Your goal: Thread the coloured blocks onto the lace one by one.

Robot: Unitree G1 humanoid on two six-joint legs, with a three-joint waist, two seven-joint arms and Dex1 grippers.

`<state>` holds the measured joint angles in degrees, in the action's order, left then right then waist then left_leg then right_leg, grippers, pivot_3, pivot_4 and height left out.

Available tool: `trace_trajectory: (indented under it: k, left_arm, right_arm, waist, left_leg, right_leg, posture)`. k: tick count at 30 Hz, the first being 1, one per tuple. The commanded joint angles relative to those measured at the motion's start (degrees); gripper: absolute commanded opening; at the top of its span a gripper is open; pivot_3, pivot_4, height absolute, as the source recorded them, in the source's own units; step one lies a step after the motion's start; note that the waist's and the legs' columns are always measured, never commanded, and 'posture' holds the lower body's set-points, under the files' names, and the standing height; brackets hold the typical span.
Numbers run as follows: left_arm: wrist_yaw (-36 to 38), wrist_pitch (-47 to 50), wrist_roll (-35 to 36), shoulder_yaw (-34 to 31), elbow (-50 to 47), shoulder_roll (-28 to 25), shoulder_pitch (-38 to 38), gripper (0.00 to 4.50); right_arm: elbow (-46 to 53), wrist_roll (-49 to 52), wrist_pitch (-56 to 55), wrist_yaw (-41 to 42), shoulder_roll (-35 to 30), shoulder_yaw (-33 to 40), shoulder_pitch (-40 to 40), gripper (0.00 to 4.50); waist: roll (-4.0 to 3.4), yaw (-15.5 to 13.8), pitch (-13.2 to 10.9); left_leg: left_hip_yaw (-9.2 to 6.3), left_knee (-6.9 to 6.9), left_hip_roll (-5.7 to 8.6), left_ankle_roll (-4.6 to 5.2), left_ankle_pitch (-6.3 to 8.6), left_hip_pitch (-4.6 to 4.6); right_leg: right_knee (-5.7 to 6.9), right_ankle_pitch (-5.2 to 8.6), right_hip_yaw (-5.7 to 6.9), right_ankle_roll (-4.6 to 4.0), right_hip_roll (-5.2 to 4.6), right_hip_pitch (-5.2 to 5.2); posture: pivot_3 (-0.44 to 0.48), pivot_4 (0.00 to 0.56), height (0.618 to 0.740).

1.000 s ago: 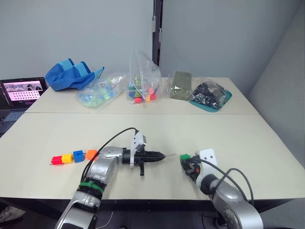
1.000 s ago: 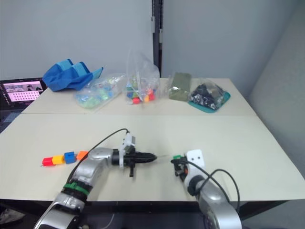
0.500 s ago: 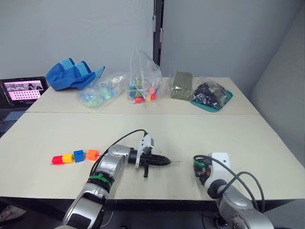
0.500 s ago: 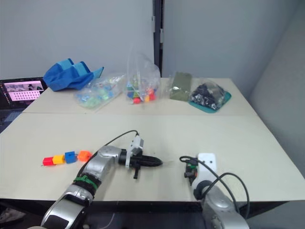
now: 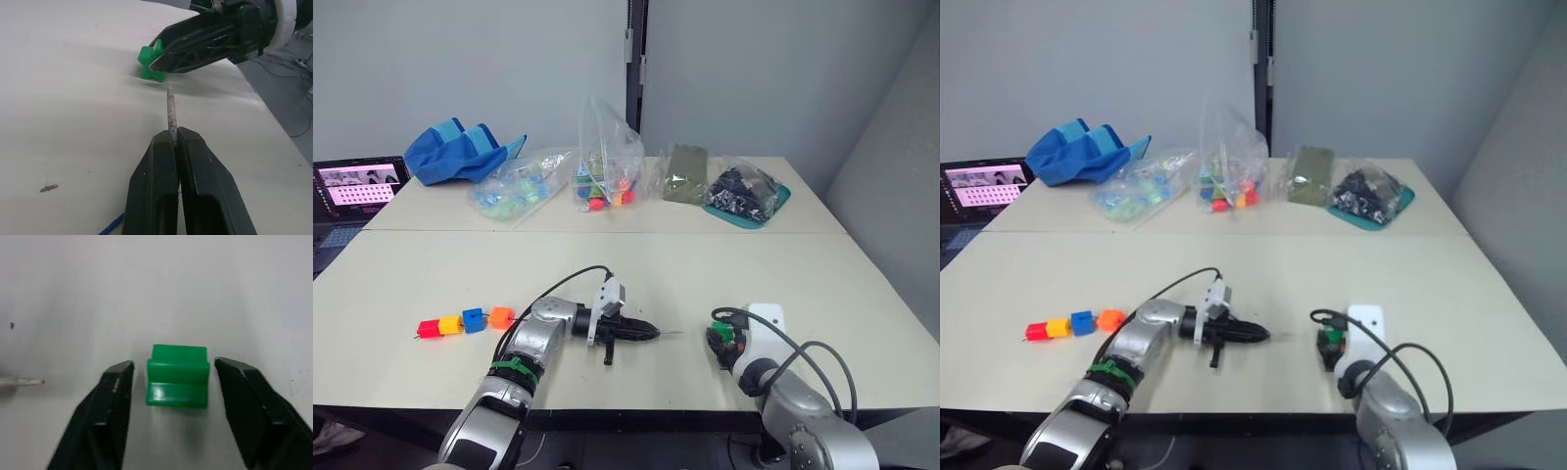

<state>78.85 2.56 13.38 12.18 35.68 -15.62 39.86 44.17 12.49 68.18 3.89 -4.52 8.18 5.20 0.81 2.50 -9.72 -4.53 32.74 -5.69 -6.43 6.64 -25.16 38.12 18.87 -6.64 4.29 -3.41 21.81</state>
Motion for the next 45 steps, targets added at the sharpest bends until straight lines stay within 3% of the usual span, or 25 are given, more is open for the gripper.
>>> trace_trajectory:
  k: [1,2,6,7,11,16,21,29,39,45]
  left_arm:
    - [-0.78,0.10,0.13,-1.05,-2.42,-0.73,-0.75,0.00]
    - [-1.00,0.20,0.14,-1.09,-2.58,-0.80,-0.88,0.00]
    - [-1.78,0.44,0.25,-1.15,-3.63,-0.88,-1.56,0.00]
    - [-1.88,0.49,0.27,-1.13,-4.02,-0.90,-1.79,0.00]
    - [-3.33,0.83,0.15,-0.64,-7.34,-0.59,-3.81,0.00]
    - [-4.60,0.98,-0.61,0.35,-9.48,-0.28,-4.76,0.00]
    - [-5.53,1.31,-1.05,1.04,-11.27,0.14,-5.40,0.00]
    - [-7.10,1.72,-1.68,1.45,-13.23,0.48,-5.87,0.00]
    - [-7.47,3.74,-1.42,1.53,-14.94,-0.21,-6.40,0.00]
    - [-6.79,3.62,-1.38,1.93,-14.59,0.15,-5.65,0.00]
  right_arm:
    - [5.14,5.42,7.92,6.03,-6.10,6.06,5.63,4.19]
    - [5.59,6.76,9.83,7.76,-8.27,7.13,6.95,4.45]
    - [5.22,12.35,15.37,15.14,-17.02,11.01,11.37,4.45]
    - [3.70,14.18,15.51,18.75,-22.17,11.48,12.93,4.45]
    - [-3.75,17.70,4.11,36.98,-44.69,4.82,15.55,4.45]
    - [-12.59,10.18,-17.99,49.91,-58.18,-5.97,14.79,4.45]
    - [-22.67,3.64,-31.96,57.25,-59.40,-15.29,18.63,4.45]
    - [-38.09,-6.16,-44.10,60.71,-52.71,-24.77,25.46,4.45]
    - [-37.00,-8.83,-45.00,61.37,-51.20,-24.39,23.22,1.30]
    - [-32.26,-7.47,-41.19,61.39,-50.64,-22.67,21.95,1.29]
  waist:
    - [-0.01,-0.03,0.00]
    - [-0.01,-0.04,0.00]
    - [0.00,-0.09,0.00]
    - [0.00,-0.09,0.00]
    - [-0.13,-0.17,-0.09]
    - [-0.09,-0.05,-0.08]
    - [-0.09,0.06,-0.08]
    - [-0.09,-0.23,-0.08]
    - [-0.10,-0.34,-0.08]
    - [-0.10,-0.39,-0.08]
  left_leg:
    - [0.00,0.00,0.00,0.00,0.00,-0.04]
    - [0.00,0.00,0.00,0.00,0.00,-0.05]
    - [0.00,-0.01,0.00,0.00,0.00,-0.09]
    - [0.00,-0.01,0.00,0.00,0.00,-0.09]
    - [0.04,0.10,0.07,0.01,0.00,-0.18]
    - [0.04,0.11,0.06,0.03,0.01,-0.16]
    - [0.06,0.15,0.06,0.02,0.00,-0.15]
    - [0.05,0.15,0.06,-0.02,-0.03,-0.16]
    - [0.05,0.16,0.07,-0.07,-0.06,-0.15]
    - [0.05,0.16,0.07,-0.10,-0.08,-0.15]
  right_leg:
    - [0.01,-0.01,-0.02,0.00,0.00,0.04]
    - [0.02,-0.01,0.00,0.00,0.00,0.06]
    - [0.01,0.00,0.00,0.00,0.00,0.11]
    - [0.01,0.00,-0.01,0.00,0.00,0.11]
    - [-0.05,-0.05,-0.09,0.09,-0.05,0.15]
    - [-0.07,-0.03,-0.11,0.11,-0.02,0.16]
    - [-0.05,-0.04,-0.13,0.12,-0.03,0.16]
    - [-0.06,-0.06,-0.12,0.12,-0.03,0.16]
    - [-0.02,-0.07,-0.11,0.11,-0.03,0.15]
    - [-0.02,-0.07,-0.11,0.11,-0.03,0.15]
  posture:
    - [0.000,0.150,0.740]
    - [0.000,0.150,0.740]
    - [0.000,0.150,0.740]
    - [0.000,0.150,0.740]
    - [0.000,0.150,0.740]
    - [0.000,0.150,0.740]
    - [0.000,0.150,0.740]
    - [0.000,0.150,0.740]
    - [0.000,0.150,0.740]
    - [0.000,0.150,0.740]
